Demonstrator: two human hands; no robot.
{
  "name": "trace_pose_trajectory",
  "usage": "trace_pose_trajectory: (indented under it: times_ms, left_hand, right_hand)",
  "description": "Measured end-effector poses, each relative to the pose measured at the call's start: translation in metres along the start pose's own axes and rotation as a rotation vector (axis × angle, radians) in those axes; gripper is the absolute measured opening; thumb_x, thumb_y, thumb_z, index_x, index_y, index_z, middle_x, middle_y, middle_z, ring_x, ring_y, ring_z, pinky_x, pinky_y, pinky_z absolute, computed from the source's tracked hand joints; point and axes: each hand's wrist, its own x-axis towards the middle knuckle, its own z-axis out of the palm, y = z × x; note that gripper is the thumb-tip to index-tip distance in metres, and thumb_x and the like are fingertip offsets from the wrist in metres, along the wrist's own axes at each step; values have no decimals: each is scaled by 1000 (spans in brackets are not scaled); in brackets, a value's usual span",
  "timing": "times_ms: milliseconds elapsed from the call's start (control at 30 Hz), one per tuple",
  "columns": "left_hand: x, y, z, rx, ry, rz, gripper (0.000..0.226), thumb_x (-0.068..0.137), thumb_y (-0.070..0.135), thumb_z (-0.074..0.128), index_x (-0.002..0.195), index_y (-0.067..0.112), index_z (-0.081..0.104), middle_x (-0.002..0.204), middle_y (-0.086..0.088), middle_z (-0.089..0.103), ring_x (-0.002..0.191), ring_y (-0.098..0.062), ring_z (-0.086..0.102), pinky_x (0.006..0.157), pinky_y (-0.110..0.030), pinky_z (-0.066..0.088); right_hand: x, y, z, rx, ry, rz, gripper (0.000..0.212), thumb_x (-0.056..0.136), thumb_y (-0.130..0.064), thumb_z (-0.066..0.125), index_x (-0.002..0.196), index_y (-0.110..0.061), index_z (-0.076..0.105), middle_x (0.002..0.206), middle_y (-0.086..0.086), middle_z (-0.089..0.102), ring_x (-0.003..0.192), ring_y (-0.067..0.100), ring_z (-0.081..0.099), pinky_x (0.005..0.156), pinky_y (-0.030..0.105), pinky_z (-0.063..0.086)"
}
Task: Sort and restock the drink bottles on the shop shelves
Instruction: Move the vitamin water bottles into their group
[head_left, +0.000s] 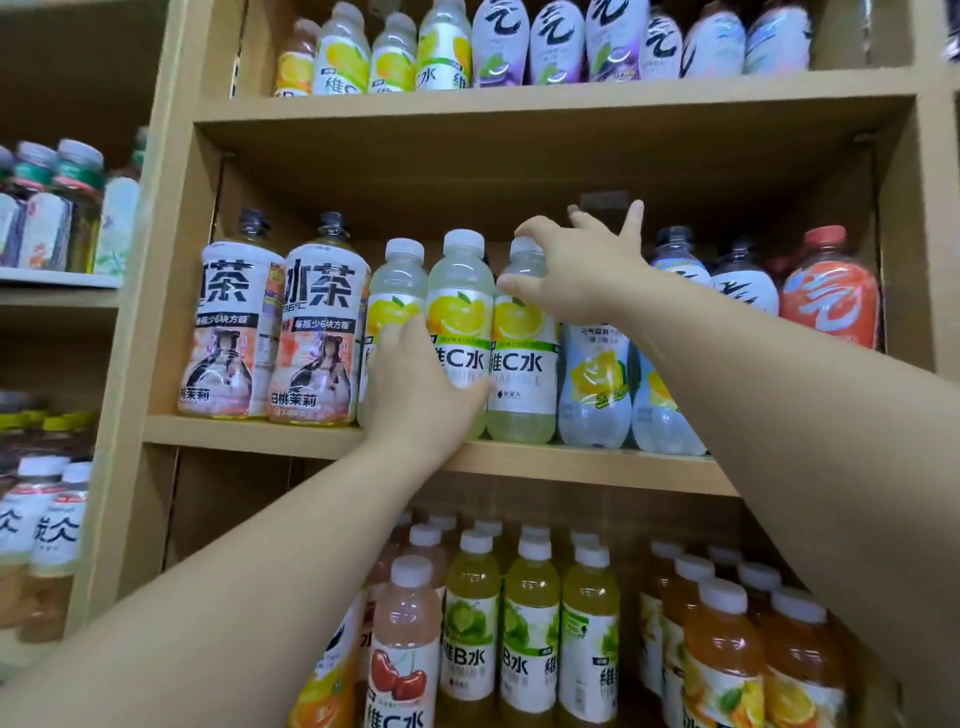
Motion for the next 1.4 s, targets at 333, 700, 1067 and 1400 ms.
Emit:
trace_pose_trajectory:
  times_ms: [333,700,1067,1400]
  left_hand:
    - [-13,2,-21,-194,79,-15,67,58,48,80,117,28,56,110,5,53,106,-17,54,87,-32,44]
    - [-58,9,-70,-359,7,160,64,70,31,89,123,31,52,103,24,67,97,6,64,82,-19,53]
    - [-176,-33,-76,-443,-251,-58,62,66,19,93,111,41,56,104,30,70,94,8,68,83,-24,52]
    - [-256,-82,44,-310,-423,-305,78,67,24,92,122,50,44,107,35,61,102,14,58,83,-15,47]
  right_hand:
    - [-54,-3,0,293,388,-232,65,96,-53,60,151,-27,39,125,6,59,131,30,47,120,52,25]
    - [-102,-7,-16,555,558,-233,64,95,-41,64,151,-17,42,125,4,53,104,10,49,96,13,39]
    - [-226,4,33,693,325,-137,57,92,-48,64,144,-31,48,127,-16,55,116,6,55,99,29,46]
    - [-273,13,173,746,-30,158,60,90,-40,74,143,-35,46,125,-3,52,87,6,51,82,25,38]
